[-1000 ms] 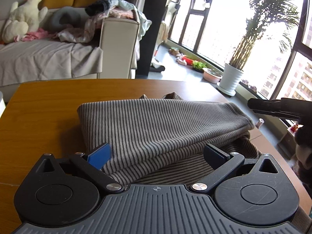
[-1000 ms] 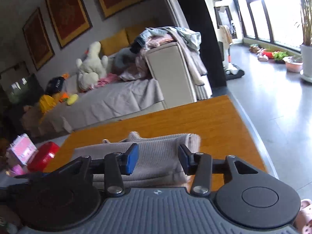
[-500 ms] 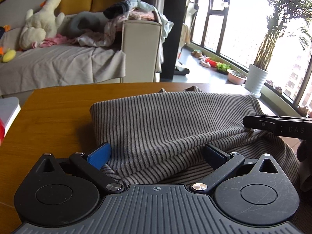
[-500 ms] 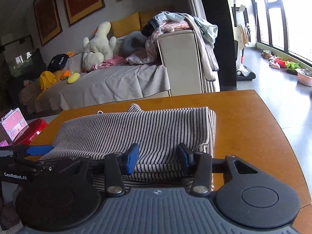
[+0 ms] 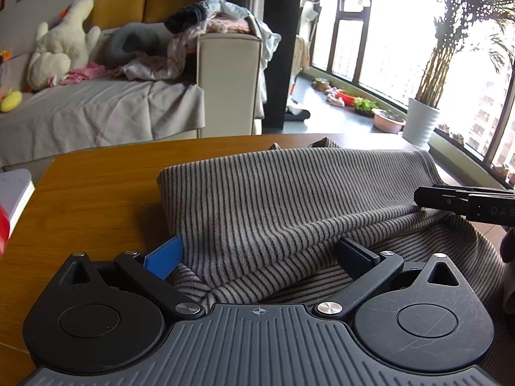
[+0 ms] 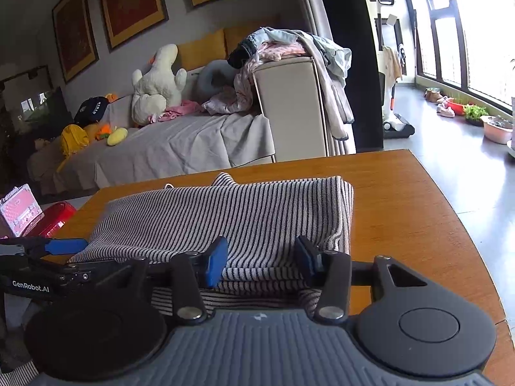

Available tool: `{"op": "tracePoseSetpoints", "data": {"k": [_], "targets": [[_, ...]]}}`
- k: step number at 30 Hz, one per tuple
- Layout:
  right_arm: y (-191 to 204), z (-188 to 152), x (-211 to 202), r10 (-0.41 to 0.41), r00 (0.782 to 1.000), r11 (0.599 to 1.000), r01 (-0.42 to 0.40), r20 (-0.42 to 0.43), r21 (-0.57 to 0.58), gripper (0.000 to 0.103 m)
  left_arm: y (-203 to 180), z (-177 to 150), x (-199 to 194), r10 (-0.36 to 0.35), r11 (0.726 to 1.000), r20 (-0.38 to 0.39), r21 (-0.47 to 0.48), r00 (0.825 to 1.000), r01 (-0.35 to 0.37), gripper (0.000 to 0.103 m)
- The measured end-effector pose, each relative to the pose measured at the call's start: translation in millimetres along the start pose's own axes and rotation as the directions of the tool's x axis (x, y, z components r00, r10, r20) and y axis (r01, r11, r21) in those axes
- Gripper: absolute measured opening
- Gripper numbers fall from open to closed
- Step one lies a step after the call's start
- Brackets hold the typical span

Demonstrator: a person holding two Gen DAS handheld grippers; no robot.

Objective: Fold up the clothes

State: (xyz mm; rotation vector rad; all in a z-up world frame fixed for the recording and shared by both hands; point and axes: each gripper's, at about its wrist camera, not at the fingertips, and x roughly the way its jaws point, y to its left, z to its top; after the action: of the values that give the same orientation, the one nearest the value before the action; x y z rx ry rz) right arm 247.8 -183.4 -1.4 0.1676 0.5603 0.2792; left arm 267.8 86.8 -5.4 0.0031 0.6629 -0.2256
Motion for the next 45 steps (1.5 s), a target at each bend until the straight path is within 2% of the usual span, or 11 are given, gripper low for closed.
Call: {"op": "tracePoseSetpoints", "data": {"k": [6, 11, 16, 18, 20, 22, 28, 33, 35, 40, 45], "targets": [[0, 1, 1, 0.043, 0.999, 0.999, -0.043, -0.018, -0.005, 0.069, 7, 6, -18, 0.019, 1.000, 0.034, -0.004, 0.999, -0.019, 0.103], [-1, 2, 3, 0.080, 0.996, 0.997, -0.080, -0.034, -0.008, 0.085, -14, 14, -39, -0.168, 0.984, 0.126, -0.041, 0.978, 0.174, 0.103], [-2, 5, 2, 0.110, 0.993, 0.994, -0.110, -0.046, 0.005, 0.091, -18, -2, -4, -0.156, 0.985, 0.058, -0.068, 0.986, 0.159, 0.103], [-5, 12, -5, 0.107, 0.993, 0.993, -0.104, -0.044, 0.049, 0.084, -17, -5, -3, -0.151, 0.985, 0.069, -0.069, 0.986, 0.156, 0.103], [-6, 24, -10, 0.107, 0.994, 0.992, -0.104, -0.033, 0.075, 0.049, -15, -5, -2, -0.148, 0.985, 0.069, -0.074, 0.987, 0.153, 0.103], [-1, 46, -9, 0.102, 0.995, 0.994, -0.101, -0.021, 0.050, 0.036, -14, -5, -2, -0.145, 0.985, 0.067, -0.080, 0.987, 0.151, 0.103], [32, 90, 68, 0.057, 0.989, 0.991, -0.073, -0.139, -0.111, 0.039, -11, -5, -2, -0.161, 0.981, 0.064, -0.094, 0.985, 0.167, 0.103], [32, 80, 135, -0.008, 0.965, 0.990, -0.028, -0.262, -0.137, 0.037, 0, -6, -7, -0.206, 0.966, 0.096, -0.141, 0.974, 0.219, 0.103], [36, 80, 127, 0.012, 0.971, 0.992, -0.042, -0.239, -0.120, 0.009, 8, -4, -11, -0.229, 0.955, 0.095, -0.169, 0.969, 0.242, 0.103], [46, 99, 63, 0.122, 0.985, 0.987, -0.133, -0.126, -0.085, 0.006, 37, 21, -58, -0.191, 0.949, 0.179, -0.217, 0.965, 0.228, 0.103], [54, 93, -40, 0.257, 0.961, 0.960, -0.265, -0.099, -0.085, 0.006, 54, 44, -102, -0.155, 0.954, 0.261, -0.210, 0.953, 0.213, 0.103]]}}
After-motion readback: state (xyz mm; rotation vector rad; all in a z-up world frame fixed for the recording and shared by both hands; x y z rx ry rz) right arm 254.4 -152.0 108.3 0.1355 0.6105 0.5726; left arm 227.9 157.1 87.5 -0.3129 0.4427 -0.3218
